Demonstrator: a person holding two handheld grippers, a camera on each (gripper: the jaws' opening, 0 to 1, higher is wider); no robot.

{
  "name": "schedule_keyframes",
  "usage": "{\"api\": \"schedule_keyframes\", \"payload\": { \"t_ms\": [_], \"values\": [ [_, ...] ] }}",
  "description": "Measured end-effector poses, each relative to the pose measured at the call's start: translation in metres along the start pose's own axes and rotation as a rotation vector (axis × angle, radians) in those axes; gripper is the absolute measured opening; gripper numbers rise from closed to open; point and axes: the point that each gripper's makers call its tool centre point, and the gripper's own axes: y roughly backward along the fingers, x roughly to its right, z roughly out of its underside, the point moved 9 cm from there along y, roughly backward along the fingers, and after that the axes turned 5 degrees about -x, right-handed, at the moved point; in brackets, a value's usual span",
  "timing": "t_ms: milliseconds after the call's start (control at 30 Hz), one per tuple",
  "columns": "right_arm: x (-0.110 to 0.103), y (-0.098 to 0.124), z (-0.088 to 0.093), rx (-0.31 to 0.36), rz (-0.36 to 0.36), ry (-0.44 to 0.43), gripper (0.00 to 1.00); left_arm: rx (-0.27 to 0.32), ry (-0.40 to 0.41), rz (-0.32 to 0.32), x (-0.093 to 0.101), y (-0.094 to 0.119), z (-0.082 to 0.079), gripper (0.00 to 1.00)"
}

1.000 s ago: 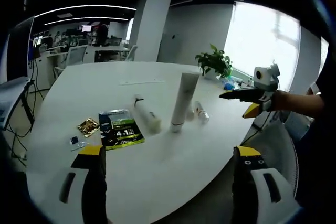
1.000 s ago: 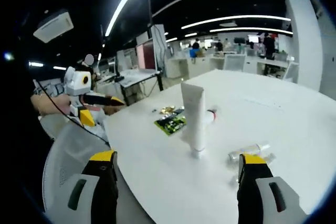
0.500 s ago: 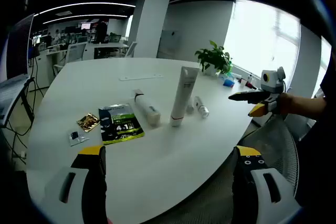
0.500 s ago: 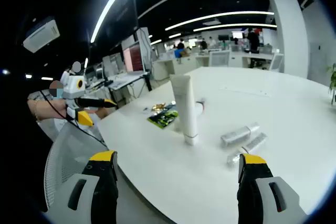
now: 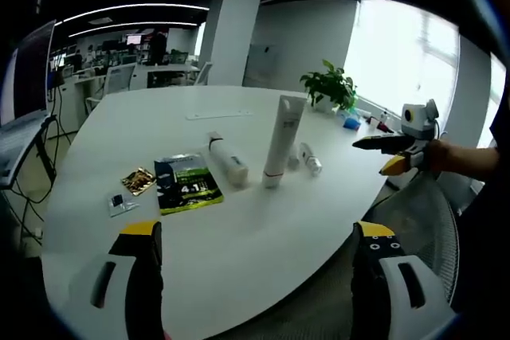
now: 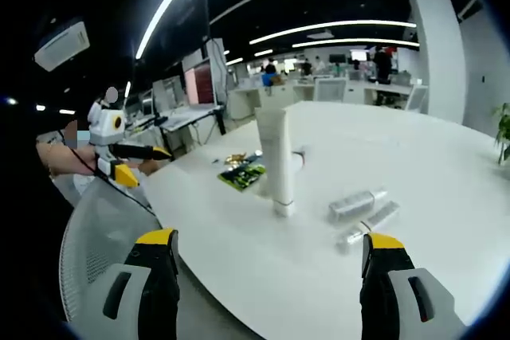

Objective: Arrange the skincare products in the storage area until every visible bottle or jar stands upright without overlapping.

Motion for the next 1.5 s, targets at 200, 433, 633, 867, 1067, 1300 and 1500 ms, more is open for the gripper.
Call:
{"api": "schedule_keyframes", "payload": {
  "t_ms": [200,433,633,867,1067,1300,1500],
  "values": [
    [-0.001,0.000,0.000,0.000,-0.002,0.002,0.99,-0.007,0.002,0.001,-0.001,-0.001,-0.001,0.92],
    [0.000,0.002,-0.001,0.018,0.005,-0.016,0.99,-0.052,0.025,-0.002,-0.004,-0.011,-0.011,0.91],
    [0.005,0.003,-0.001,0.037,0.020,-0.035,0.99,-0.076,0.070,-0.018,-0.017,-0.026,-0.027,0.88],
    [0.004,0.003,0.000,0.029,0.024,-0.028,0.99,-0.099,0.061,-0.005,-0.020,-0.049,-0.044,0.84],
    [0.005,0.003,0.001,0.028,0.025,-0.028,0.99,-0.110,0.070,-0.004,-0.022,-0.069,-0.063,0.78],
    [0.001,0.001,0.002,0.009,0.018,-0.018,0.99,-0.158,0.086,-0.001,-0.029,-0.095,-0.077,0.70],
    [0.000,0.001,0.003,-0.011,0.016,-0.007,0.99,-0.210,0.096,0.008,-0.027,-0.116,-0.086,0.68]
  ]
}}
